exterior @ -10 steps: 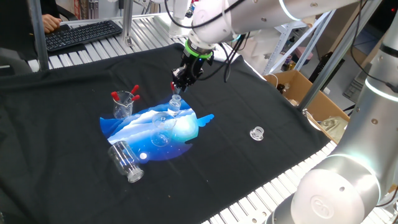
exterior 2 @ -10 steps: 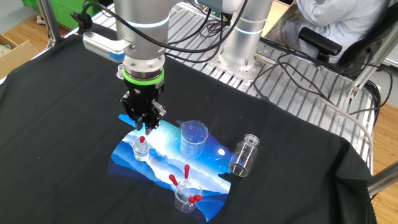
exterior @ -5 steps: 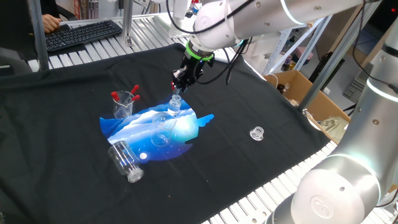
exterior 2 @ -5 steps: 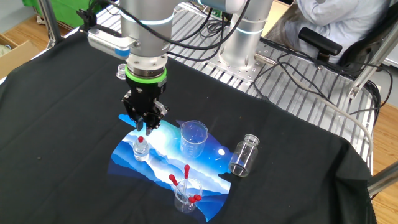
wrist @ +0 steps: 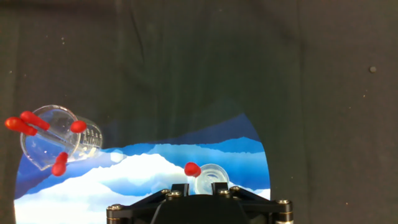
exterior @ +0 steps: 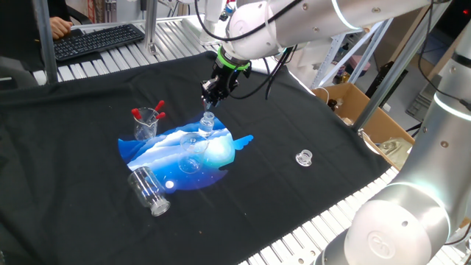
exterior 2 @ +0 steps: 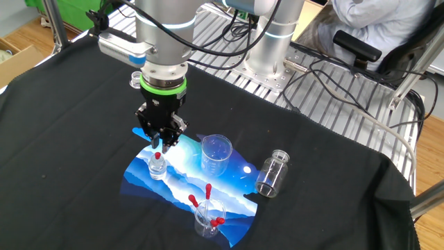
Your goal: Transfer liquid using a dropper
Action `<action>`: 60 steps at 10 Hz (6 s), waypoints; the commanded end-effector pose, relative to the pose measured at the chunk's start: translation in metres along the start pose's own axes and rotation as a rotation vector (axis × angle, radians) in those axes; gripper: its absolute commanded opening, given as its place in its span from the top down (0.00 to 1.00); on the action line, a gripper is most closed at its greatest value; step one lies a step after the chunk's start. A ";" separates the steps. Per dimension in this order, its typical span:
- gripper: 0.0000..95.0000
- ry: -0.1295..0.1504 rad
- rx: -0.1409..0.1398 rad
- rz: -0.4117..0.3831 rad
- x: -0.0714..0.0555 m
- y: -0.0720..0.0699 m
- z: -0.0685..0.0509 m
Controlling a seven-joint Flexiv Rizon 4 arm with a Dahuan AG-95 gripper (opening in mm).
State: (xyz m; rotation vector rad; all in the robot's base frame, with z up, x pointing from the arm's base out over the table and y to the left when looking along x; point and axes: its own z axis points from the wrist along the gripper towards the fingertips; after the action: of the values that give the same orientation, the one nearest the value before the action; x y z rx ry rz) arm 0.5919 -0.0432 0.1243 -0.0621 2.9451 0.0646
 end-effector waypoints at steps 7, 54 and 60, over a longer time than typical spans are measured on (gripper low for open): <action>1.00 0.019 0.011 -0.028 0.002 0.000 -0.001; 0.60 -0.036 0.011 0.022 -0.001 0.004 0.031; 0.80 -0.032 0.007 0.012 -0.007 0.008 0.032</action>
State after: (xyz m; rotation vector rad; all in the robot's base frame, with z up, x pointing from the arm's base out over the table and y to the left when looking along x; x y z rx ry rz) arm 0.6049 -0.0339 0.0947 -0.0451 2.9144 0.0545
